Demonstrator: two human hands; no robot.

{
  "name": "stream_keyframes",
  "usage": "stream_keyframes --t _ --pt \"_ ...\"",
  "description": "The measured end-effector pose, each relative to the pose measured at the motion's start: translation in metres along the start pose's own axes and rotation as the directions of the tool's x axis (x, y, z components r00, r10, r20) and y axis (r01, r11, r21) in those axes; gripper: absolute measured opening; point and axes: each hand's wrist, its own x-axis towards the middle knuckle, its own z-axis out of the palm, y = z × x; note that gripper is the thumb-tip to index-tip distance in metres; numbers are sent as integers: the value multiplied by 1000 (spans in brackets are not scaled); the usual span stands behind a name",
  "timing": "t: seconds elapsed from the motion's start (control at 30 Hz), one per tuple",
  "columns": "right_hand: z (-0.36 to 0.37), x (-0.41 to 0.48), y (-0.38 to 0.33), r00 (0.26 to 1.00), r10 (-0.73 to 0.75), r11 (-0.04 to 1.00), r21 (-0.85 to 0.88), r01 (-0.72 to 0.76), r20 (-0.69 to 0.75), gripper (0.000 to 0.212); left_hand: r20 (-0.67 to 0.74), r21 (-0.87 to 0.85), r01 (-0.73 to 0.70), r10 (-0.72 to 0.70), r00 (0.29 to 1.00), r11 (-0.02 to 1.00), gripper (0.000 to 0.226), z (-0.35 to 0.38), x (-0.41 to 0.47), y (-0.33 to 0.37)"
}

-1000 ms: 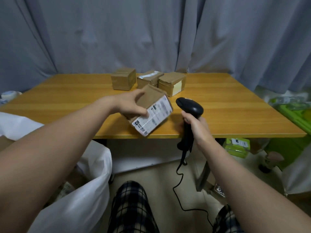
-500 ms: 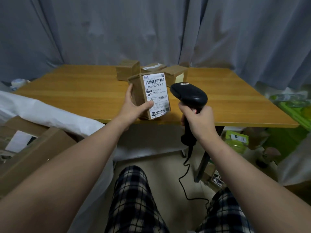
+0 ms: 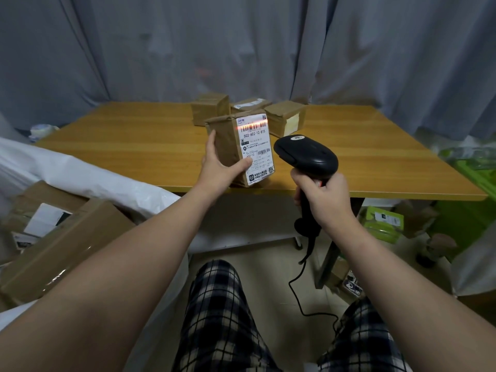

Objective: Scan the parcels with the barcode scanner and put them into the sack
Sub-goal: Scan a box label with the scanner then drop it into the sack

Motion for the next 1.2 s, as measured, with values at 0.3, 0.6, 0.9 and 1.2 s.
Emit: stream_keyframes --t 0.3,0.6,0.9,1.2 --pt "0 -4 1 1000 -10 1000 -3 10 29 24 -11 8 2 -2 1000 1000 122 0 0 1" --pt "-1 -6 1 1000 4 1000 -1 -4 26 23 -11 10 3 -3 1000 1000 124 2 0 2" --pt "2 -7 1 999 -10 999 41 8 36 28 -3 7 -10 10 1000 1000 122 1 -10 2" --pt "62 3 -31 963 -74 996 71 57 258 21 -153 249 -199 241 958 948 101 -71 -55 23"
